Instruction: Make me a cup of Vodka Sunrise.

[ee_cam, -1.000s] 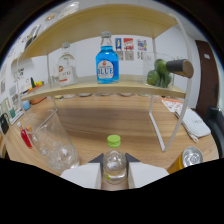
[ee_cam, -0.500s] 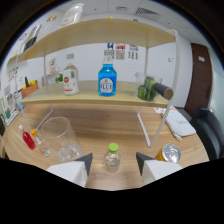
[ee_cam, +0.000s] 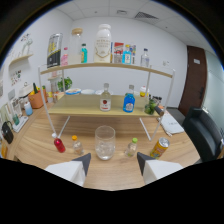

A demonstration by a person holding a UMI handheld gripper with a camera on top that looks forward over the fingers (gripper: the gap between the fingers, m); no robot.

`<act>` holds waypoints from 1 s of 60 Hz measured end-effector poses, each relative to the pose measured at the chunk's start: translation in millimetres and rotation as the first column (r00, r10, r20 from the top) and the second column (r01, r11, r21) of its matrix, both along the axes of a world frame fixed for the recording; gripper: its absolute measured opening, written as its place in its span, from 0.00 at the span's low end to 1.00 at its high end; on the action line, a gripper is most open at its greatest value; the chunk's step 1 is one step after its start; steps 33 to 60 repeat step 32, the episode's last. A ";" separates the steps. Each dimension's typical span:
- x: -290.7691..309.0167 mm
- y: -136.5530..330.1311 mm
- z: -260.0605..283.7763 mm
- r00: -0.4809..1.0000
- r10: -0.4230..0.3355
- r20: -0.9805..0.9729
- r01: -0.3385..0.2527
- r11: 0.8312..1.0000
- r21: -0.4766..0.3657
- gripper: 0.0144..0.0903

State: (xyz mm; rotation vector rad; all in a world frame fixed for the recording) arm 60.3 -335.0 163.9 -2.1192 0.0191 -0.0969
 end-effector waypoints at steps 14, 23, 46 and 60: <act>-24.3 -10.3 5.6 1.000 0.003 0.002 -0.003 1.000 0.001 0.94; -24.0 -14.4 8.9 1.000 -0.006 0.007 0.006 1.000 0.003 0.94; -23.0 -13.4 9.3 1.000 -0.016 0.005 0.016 1.000 0.012 0.95; -23.0 -13.4 9.3 1.000 -0.016 0.005 0.016 1.000 0.012 0.95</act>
